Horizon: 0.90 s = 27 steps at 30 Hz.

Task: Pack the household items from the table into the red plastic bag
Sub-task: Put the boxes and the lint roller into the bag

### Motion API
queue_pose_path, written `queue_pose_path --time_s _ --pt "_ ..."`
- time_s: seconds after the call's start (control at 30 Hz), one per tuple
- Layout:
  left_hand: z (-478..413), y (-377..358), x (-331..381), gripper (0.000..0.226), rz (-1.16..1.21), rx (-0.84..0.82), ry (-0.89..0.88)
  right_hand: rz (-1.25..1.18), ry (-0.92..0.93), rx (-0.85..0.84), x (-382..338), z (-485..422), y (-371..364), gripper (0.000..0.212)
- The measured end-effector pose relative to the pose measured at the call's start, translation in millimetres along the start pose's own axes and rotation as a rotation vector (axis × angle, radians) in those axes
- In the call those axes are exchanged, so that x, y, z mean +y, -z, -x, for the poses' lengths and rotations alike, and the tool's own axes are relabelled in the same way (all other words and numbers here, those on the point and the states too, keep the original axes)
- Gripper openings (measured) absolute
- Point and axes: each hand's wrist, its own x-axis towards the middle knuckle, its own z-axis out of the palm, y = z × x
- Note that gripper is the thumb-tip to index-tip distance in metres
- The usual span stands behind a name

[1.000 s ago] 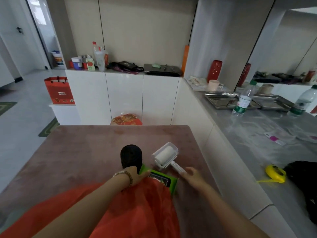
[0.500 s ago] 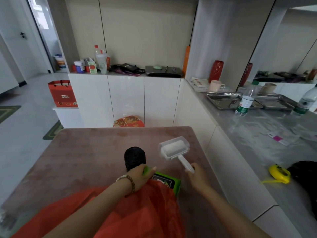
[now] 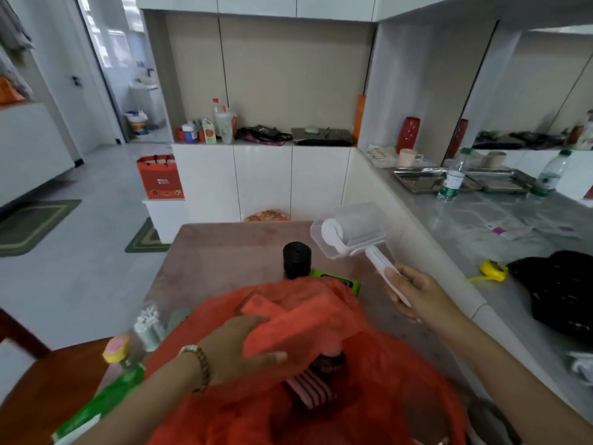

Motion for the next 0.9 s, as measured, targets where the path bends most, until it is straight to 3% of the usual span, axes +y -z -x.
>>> queue_pose_path --time_s 0.13,0.3,0.57,0.67,0.8,0.9 --pt "52 -17 -18 0.093 -0.214 -0.078 -0.008 -0.037 0.005 -0.083 -12 54 -20 0.018" --pt "79 -34 -38 0.088 -0.427 -0.068 0.05 0.035 -0.013 -0.268 4 104 -38 0.014" --pt "93 -30 -63 0.036 -0.583 0.097 0.121 0.172 -0.128 -0.422 58 152 -63 0.017" --pt "93 -21 -68 0.024 -0.425 0.251 0.185 0.138 -0.208 -0.485 62 156 -66 0.019" --pt "83 6 -64 0.017 0.164 0.479 0.298 0.174 -0.265 -0.614 59 150 -66 0.027" --pt "72 25 -58 0.022 0.321 0.555 0.279 0.217 -0.267 -0.588 60 134 -78 0.03"
